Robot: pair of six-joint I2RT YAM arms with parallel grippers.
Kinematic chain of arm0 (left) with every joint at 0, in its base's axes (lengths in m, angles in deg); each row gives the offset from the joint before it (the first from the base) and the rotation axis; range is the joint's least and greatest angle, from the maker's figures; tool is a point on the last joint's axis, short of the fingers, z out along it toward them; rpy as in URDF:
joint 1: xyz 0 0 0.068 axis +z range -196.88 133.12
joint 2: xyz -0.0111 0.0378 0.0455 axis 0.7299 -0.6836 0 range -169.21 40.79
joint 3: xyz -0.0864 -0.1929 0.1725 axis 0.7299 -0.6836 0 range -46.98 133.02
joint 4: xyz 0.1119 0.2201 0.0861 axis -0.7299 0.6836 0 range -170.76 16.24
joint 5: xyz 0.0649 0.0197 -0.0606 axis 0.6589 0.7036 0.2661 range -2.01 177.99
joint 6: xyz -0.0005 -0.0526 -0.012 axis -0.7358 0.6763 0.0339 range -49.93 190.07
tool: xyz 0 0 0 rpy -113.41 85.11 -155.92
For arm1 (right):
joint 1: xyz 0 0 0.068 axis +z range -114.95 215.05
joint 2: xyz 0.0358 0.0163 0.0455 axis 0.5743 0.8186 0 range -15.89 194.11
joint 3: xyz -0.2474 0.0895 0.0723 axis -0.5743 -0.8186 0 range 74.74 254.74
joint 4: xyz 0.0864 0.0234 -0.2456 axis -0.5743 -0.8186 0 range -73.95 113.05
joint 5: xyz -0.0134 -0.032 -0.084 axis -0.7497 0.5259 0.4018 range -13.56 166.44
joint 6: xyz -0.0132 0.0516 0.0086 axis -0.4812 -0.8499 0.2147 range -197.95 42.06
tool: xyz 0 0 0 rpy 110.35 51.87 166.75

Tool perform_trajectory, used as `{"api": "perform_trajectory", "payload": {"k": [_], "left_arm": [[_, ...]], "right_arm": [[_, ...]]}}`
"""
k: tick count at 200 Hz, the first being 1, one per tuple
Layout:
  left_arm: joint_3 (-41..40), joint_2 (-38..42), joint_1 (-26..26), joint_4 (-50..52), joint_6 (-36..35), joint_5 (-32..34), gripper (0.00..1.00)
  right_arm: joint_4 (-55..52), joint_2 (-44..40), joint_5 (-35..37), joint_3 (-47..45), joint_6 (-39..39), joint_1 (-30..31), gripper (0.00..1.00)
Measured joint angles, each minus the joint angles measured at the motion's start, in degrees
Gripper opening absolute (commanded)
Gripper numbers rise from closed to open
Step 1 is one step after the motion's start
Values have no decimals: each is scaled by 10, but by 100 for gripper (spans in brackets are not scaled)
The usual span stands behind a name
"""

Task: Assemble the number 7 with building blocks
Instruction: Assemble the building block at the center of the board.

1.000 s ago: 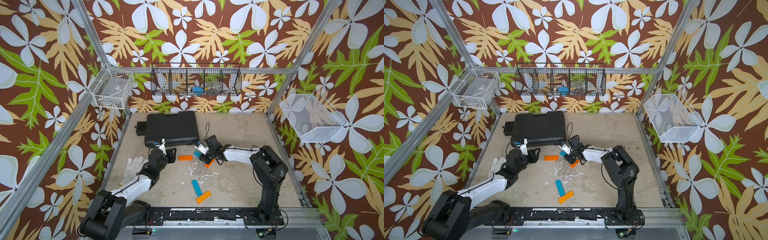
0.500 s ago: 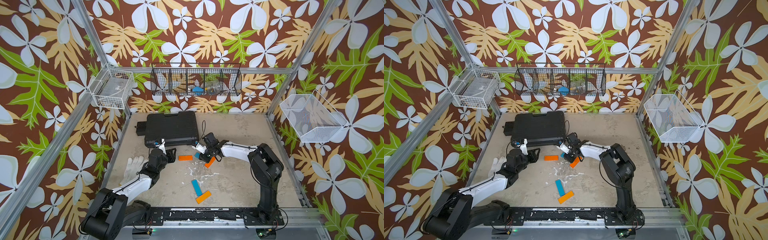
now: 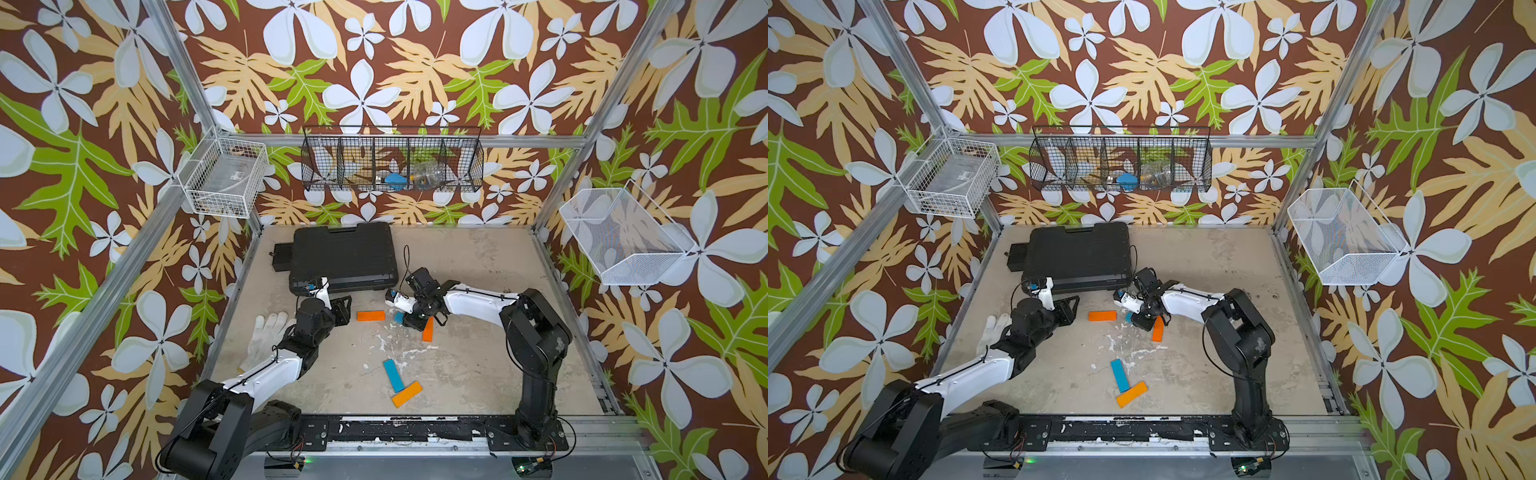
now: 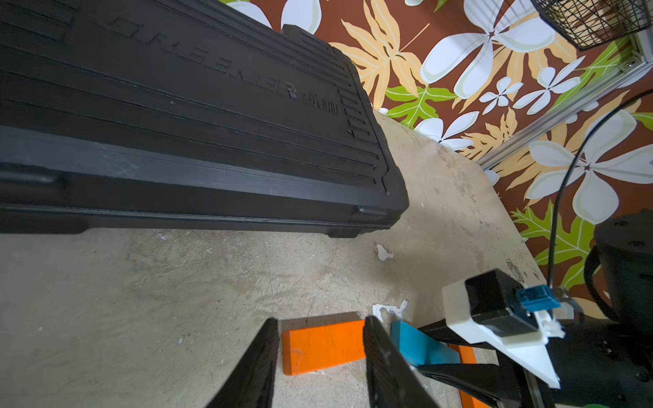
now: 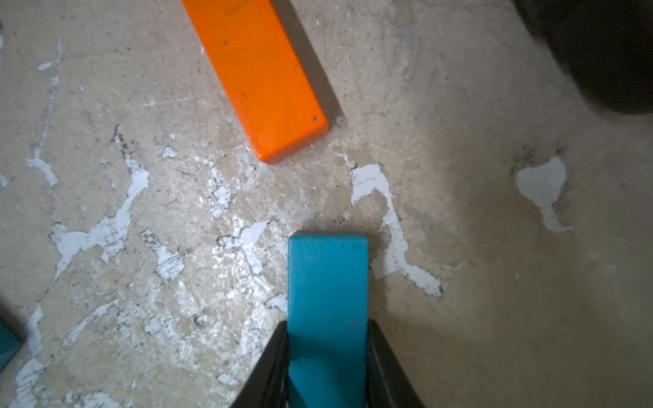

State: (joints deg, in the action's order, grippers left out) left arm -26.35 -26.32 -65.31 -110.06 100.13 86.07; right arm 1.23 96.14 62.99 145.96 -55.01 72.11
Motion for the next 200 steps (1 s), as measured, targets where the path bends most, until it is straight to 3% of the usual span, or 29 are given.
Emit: {"api": "perform_trajectory", "payload": {"k": [43,81,200], "left_arm": [[-4,8,0,0,0,6,43],[-4,1,0,0,0,6,43],[6,-24,0,3,-5,10,43]], "right_arm": [[13,-2,0,-7,24,1,23],[21,8,-5,1,34,4,20],[39,35,16,28,101,31,28]]}}
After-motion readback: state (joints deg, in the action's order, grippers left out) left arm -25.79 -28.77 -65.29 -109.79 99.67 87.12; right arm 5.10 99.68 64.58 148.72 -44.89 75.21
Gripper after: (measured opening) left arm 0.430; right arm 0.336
